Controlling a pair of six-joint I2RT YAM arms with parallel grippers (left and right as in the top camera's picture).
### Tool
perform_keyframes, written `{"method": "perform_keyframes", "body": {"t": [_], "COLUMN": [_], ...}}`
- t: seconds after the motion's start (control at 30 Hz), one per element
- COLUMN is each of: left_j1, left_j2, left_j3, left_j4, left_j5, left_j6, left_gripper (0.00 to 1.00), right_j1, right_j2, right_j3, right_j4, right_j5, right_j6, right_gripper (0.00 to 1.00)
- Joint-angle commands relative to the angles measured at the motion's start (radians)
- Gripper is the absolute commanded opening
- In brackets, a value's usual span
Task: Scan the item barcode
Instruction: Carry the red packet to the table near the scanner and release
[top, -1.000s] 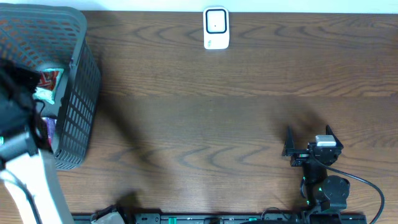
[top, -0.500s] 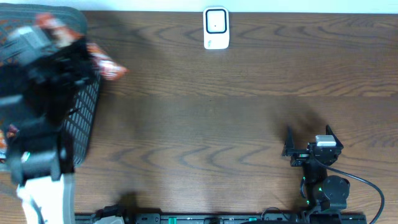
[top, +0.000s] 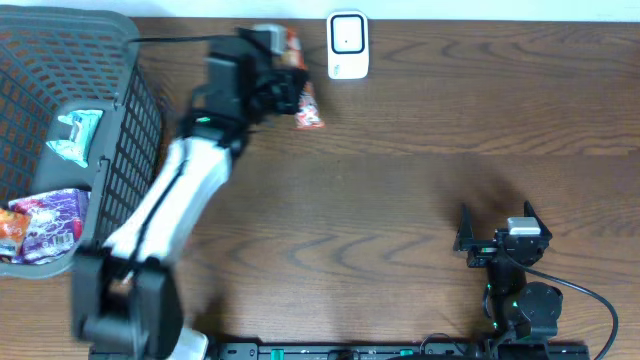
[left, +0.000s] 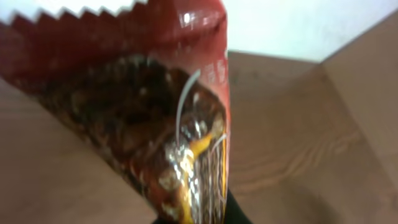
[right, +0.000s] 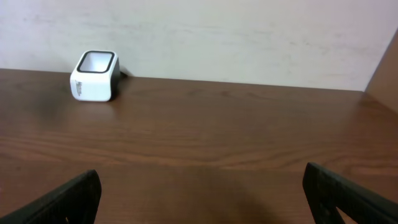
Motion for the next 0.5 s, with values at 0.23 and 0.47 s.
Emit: {"method": "perform_keyframes", "body": {"t": [0.23, 0.47], "left_j1": [-0.128, -0.102], "left_j2": [0.321, 0.275], "left_j3": [0.007, 0.007], "left_j4": [0.315, 0.295], "left_j5": [-0.009, 0.005], "left_j6": [0.026, -0.025], "left_gripper": [0.49, 0.79], "right_j1": [-0.006, -0.006], "right_j2": [-0.005, -0.005], "right_j3": [-0.003, -0.003], "right_j4": [-0.002, -0.002], "right_j5": [0.009, 0.009], "right_j6": [-0.013, -0.013], "right_gripper": [0.99, 0.99]}}
